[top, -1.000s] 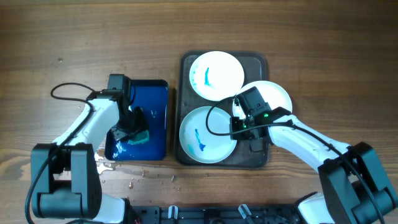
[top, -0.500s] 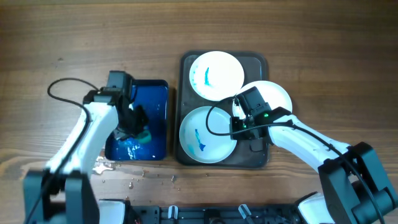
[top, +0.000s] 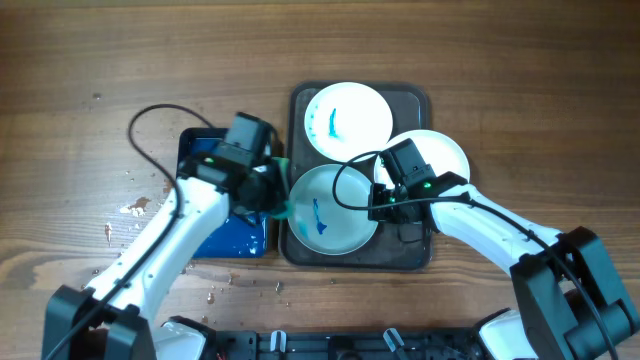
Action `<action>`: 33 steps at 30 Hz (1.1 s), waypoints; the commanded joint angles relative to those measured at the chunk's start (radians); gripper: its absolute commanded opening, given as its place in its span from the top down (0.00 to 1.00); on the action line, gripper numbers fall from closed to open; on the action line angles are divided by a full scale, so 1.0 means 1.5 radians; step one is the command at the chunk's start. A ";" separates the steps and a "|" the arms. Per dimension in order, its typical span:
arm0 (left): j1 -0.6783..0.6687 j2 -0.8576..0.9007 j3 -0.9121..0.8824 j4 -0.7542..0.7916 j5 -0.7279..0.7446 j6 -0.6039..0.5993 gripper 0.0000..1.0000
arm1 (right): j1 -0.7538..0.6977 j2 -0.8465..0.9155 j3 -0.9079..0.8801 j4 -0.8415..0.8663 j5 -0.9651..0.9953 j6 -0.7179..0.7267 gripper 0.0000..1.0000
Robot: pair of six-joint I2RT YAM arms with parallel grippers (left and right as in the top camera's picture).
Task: Clean dirty plates on tray and stack at the side
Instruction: 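Scrub the lower-left plate with the sponge in the left gripper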
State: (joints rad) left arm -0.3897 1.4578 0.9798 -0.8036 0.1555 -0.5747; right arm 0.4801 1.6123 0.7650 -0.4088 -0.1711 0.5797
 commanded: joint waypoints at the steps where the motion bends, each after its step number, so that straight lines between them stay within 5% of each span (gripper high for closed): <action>1: -0.100 0.089 0.004 0.101 0.079 -0.120 0.96 | 0.001 0.014 -0.003 0.003 0.024 0.013 0.96; 6: -0.148 0.216 0.004 0.189 0.126 -0.173 0.96 | 0.001 0.014 -0.003 0.002 0.024 -0.003 0.95; 8: -0.134 0.240 0.004 0.128 0.038 -0.256 0.96 | 0.001 0.014 -0.003 0.001 0.024 -0.003 0.96; 11: -0.101 0.241 0.007 0.050 -0.058 -0.266 0.96 | 0.001 0.014 -0.003 0.001 0.024 -0.005 0.96; 14: -0.083 0.241 0.007 0.050 -0.077 -0.226 0.96 | 0.001 0.014 -0.003 0.001 0.024 -0.005 0.96; 17: -0.097 0.242 0.007 0.142 0.046 -0.130 0.96 | 0.001 0.014 -0.003 0.000 0.025 -0.009 0.96; 24: -0.162 0.244 0.004 0.216 0.183 -0.128 0.96 | 0.001 0.014 -0.003 -0.002 0.024 -0.019 0.96; 33: -0.123 0.244 0.006 0.042 0.031 -0.130 0.96 | 0.001 0.014 -0.003 -0.008 0.024 -0.020 0.96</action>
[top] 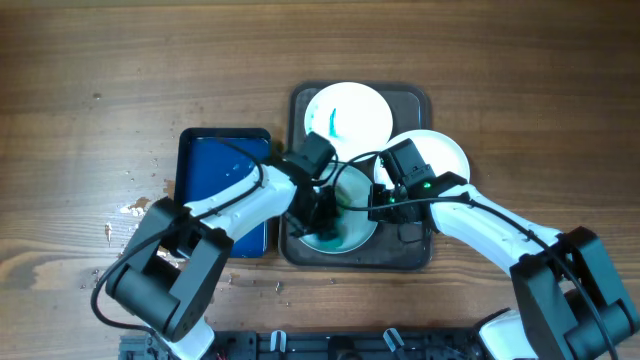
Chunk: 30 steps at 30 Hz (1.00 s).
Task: Clean dirty plates on tray and stack at the side
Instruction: 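Scrub the lower-left plate with the sponge in the left gripper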
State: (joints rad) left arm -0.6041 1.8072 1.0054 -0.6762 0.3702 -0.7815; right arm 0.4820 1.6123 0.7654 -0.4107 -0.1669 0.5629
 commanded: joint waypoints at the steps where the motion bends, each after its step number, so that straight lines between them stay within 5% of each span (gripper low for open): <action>1: 0.021 0.011 -0.010 -0.064 -0.153 0.007 0.96 | -0.001 0.014 -0.003 -0.006 0.022 -0.009 0.95; 9: 0.019 0.011 0.029 -0.072 -0.381 0.013 0.96 | -0.001 0.014 -0.003 -0.007 0.022 -0.009 0.96; 11: 0.018 0.011 0.029 -0.030 -0.336 0.030 0.96 | -0.001 0.014 -0.003 -0.007 0.022 -0.009 0.96; 17: -0.013 0.051 0.028 0.136 0.023 0.031 0.96 | -0.001 0.014 -0.003 -0.008 0.022 -0.010 0.96; 23: -0.018 0.054 0.028 0.092 0.042 0.033 0.96 | -0.001 0.014 -0.003 -0.008 0.024 -0.014 0.96; 30: 0.022 0.053 0.056 -0.124 -0.297 -0.010 0.96 | -0.001 0.014 -0.003 -0.008 0.024 -0.014 0.96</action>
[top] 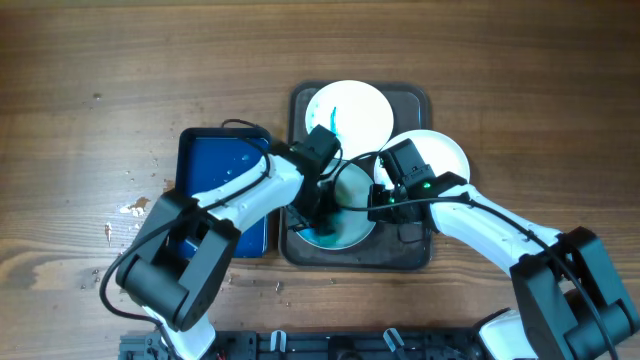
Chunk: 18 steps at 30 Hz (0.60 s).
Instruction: Clean dirty plates on tray and stack at the side
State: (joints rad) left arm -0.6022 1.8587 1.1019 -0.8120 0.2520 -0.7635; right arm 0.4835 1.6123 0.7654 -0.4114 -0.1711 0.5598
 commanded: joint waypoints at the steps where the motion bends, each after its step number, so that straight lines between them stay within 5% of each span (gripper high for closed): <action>1: 0.021 0.019 -0.008 -0.036 -0.242 -0.021 0.96 | -0.002 0.014 -0.003 -0.008 0.027 -0.012 0.96; 6: 0.022 0.005 0.033 -0.094 -0.268 -0.020 0.96 | -0.002 0.014 -0.003 -0.008 0.027 -0.012 0.96; 11: 0.034 -0.189 0.047 -0.137 -0.175 -0.019 0.96 | -0.002 0.014 -0.003 -0.015 0.027 -0.024 0.96; 15: 0.128 -0.321 0.023 -0.189 -0.321 0.014 0.96 | -0.002 0.014 -0.003 -0.010 0.027 -0.024 0.96; 18: 0.208 -0.309 -0.076 -0.112 -0.325 0.022 0.96 | -0.002 0.014 -0.003 -0.010 0.026 -0.024 0.96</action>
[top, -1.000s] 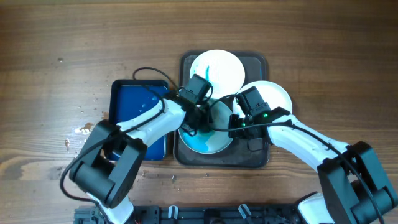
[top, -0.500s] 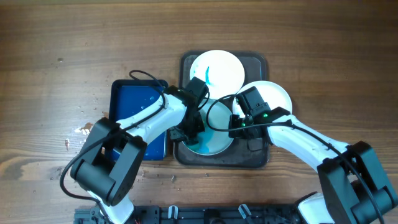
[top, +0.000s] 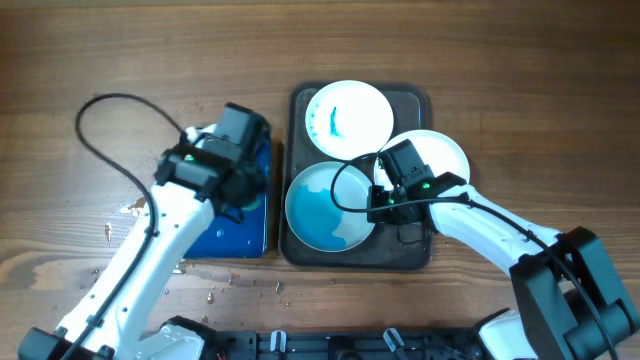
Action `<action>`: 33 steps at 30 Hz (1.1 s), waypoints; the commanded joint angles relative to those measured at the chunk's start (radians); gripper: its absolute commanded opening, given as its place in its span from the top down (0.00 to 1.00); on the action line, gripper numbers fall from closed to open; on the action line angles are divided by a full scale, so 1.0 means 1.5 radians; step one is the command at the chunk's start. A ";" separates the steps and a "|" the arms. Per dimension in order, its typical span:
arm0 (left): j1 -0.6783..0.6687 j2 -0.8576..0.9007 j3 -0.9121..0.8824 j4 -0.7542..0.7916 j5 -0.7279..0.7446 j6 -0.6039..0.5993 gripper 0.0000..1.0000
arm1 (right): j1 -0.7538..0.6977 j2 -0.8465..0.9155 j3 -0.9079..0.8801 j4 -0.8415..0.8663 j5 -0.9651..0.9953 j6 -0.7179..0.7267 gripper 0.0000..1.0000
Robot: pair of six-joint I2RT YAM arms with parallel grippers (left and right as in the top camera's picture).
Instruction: Clean dirty plates on tray and stack at the side
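Observation:
A dark tray [top: 412, 256] holds three white plates. The front plate [top: 325, 210] is smeared all over with wet blue-green. The far plate [top: 350, 118] carries blue marks on its left side. The right plate [top: 445, 152] looks clean and overhangs the tray's edge. My right gripper [top: 377, 207] is shut on the front plate's right rim. My left gripper [top: 248, 197] hangs over the blue water basin [top: 215, 235], left of the tray. A trace of the green sponge [top: 254, 201] shows at its fingers; the fingers themselves are mostly hidden under the wrist.
Water drops and a brownish stain [top: 135, 207] lie on the wooden table left of the basin, with more drops [top: 215, 292] near the front edge. The left arm's black cable [top: 95, 120] loops over the table at the far left.
My left gripper has moved from the front plate to over the blue basin at the left. The plate now shows in full, smeared blue-green. The right gripper has not moved.
At first my left gripper held the green sponge at the front plate's left rim, the plate bearing a blue mark. At the two later moments it was down on that plate. Now it is over the basin, and the mark is a wide smear. The right gripper held the rim throughout.

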State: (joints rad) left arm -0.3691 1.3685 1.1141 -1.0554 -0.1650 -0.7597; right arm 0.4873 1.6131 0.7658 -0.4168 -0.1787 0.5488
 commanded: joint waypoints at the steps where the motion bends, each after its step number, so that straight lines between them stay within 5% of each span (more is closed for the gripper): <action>1: 0.070 0.025 -0.125 0.096 -0.041 0.041 0.96 | -0.004 0.013 -0.003 -0.007 0.032 -0.017 0.96; 4: 0.133 0.054 -0.199 0.165 -0.030 0.053 0.96 | -0.004 0.013 -0.003 -0.007 0.032 -0.017 0.95; 5: 0.154 0.057 -0.199 0.163 -0.030 0.057 0.92 | -0.004 0.013 -0.003 -0.007 0.032 -0.018 0.96; 7: 0.187 0.057 -0.199 0.169 -0.013 0.074 0.65 | -0.004 0.013 -0.003 -0.007 0.032 -0.017 0.96; 14: 0.273 0.009 -0.152 0.106 0.157 0.155 0.49 | -0.004 -0.038 0.088 -0.136 0.014 -0.097 0.96; 18: 0.304 -0.121 -0.097 0.024 0.157 0.155 0.00 | -0.003 -0.088 0.242 -0.241 0.017 -0.141 0.96; 21: 0.307 -0.239 -0.093 0.002 0.157 0.155 0.00 | 0.026 -0.088 0.343 -0.243 0.077 -0.159 0.96; 25: 0.307 -0.344 -0.093 -0.037 0.157 0.155 0.00 | 0.136 -0.058 0.355 -0.091 0.235 -0.156 0.96; 33: 0.307 -0.370 -0.093 -0.053 0.157 0.155 0.00 | 0.317 0.098 0.355 0.113 0.508 -0.181 0.96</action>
State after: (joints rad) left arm 0.0864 0.8146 0.9634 -1.1343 0.0586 -0.5354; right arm 0.9226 1.7779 1.2858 -0.2955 0.3817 0.3153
